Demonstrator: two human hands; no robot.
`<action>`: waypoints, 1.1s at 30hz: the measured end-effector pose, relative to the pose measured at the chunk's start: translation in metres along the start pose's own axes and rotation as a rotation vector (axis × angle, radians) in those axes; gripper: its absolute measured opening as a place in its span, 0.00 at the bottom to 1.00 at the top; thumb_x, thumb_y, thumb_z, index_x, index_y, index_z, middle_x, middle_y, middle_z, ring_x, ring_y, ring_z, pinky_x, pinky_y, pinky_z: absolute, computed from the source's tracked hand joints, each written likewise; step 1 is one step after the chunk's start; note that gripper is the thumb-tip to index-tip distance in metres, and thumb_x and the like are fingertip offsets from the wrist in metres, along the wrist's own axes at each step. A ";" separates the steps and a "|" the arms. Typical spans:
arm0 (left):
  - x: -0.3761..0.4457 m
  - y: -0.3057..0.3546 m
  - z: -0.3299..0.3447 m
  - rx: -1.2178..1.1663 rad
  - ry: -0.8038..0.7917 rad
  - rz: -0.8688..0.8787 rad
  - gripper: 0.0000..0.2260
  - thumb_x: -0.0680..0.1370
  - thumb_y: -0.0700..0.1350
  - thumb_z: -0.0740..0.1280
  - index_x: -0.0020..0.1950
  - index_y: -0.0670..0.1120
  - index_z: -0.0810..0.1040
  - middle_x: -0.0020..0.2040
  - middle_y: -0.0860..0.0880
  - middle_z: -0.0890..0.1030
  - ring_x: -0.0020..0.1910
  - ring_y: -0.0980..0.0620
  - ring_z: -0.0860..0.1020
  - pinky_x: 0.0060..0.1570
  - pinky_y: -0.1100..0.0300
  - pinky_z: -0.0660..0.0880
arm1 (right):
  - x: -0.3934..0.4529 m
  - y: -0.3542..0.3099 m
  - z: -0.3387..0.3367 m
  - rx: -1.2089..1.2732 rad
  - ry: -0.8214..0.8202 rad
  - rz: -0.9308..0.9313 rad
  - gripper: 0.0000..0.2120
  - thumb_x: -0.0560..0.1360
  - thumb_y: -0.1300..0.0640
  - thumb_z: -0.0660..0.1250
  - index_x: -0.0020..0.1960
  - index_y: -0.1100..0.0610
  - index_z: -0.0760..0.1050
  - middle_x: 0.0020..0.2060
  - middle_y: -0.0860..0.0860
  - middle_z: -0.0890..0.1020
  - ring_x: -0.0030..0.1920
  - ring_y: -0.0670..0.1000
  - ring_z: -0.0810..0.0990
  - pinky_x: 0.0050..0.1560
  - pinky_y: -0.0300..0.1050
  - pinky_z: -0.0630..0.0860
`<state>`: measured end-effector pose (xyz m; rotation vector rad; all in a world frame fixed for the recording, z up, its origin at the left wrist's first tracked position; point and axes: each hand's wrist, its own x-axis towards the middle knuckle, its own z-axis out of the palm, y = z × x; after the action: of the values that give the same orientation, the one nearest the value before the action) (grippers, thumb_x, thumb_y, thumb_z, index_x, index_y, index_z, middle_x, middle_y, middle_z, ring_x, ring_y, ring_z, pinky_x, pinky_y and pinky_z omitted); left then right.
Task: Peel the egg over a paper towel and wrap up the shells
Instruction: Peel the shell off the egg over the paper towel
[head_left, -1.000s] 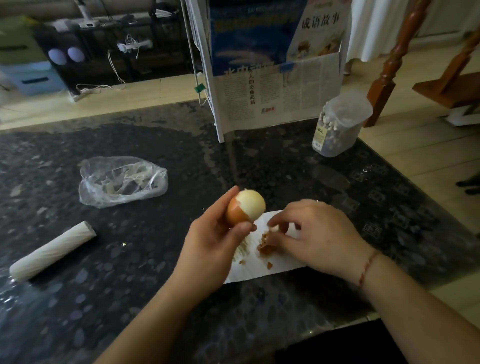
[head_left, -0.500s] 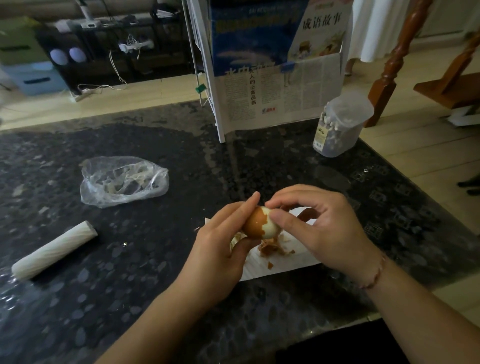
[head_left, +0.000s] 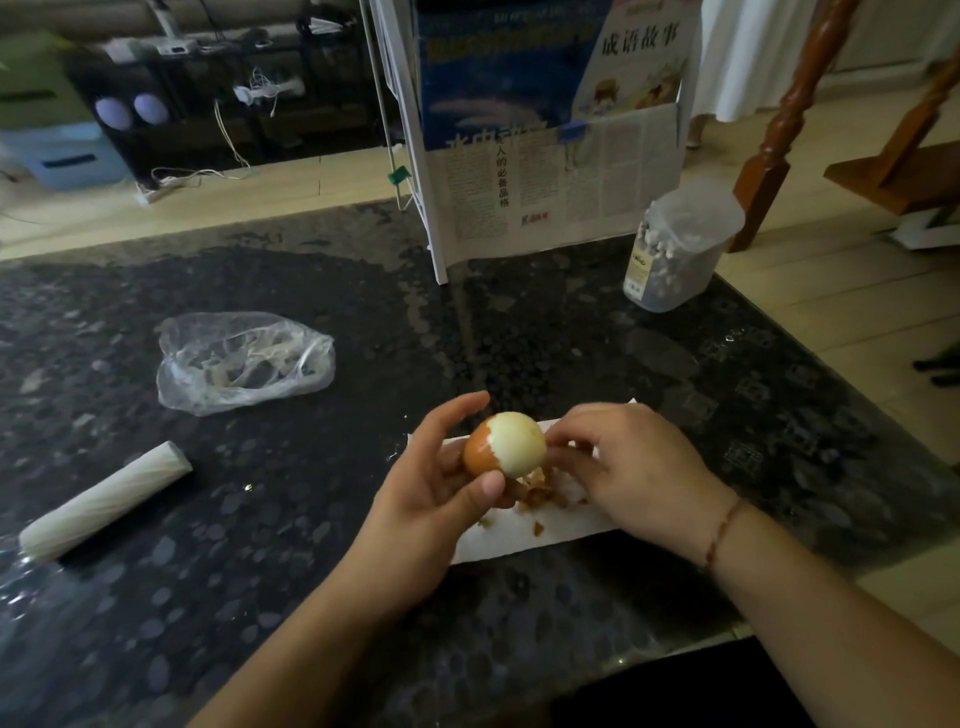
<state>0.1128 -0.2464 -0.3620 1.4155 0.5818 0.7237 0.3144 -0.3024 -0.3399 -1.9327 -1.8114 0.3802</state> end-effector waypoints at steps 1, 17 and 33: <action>0.000 0.000 0.000 -0.047 -0.004 -0.015 0.21 0.75 0.47 0.71 0.67 0.56 0.72 0.55 0.44 0.83 0.51 0.43 0.84 0.53 0.54 0.79 | -0.001 -0.002 0.002 -0.048 -0.001 0.025 0.06 0.71 0.42 0.68 0.38 0.42 0.77 0.35 0.37 0.75 0.38 0.38 0.73 0.38 0.40 0.70; 0.010 0.021 0.023 -0.341 0.002 -0.233 0.24 0.79 0.56 0.55 0.62 0.38 0.74 0.40 0.44 0.80 0.33 0.52 0.76 0.34 0.59 0.73 | -0.006 -0.019 -0.001 0.592 0.124 -0.120 0.21 0.67 0.44 0.76 0.57 0.48 0.78 0.52 0.41 0.79 0.54 0.47 0.78 0.39 0.36 0.76; 0.010 0.024 0.016 -0.044 0.102 -0.067 0.19 0.69 0.57 0.72 0.58 0.53 0.78 0.50 0.47 0.85 0.47 0.47 0.85 0.47 0.61 0.80 | -0.005 -0.011 -0.009 0.593 0.199 -0.045 0.08 0.75 0.57 0.69 0.51 0.48 0.83 0.41 0.40 0.85 0.42 0.42 0.83 0.42 0.33 0.79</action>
<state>0.1288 -0.2496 -0.3363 1.3181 0.6856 0.7546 0.3092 -0.3082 -0.3275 -1.4566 -1.4054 0.6065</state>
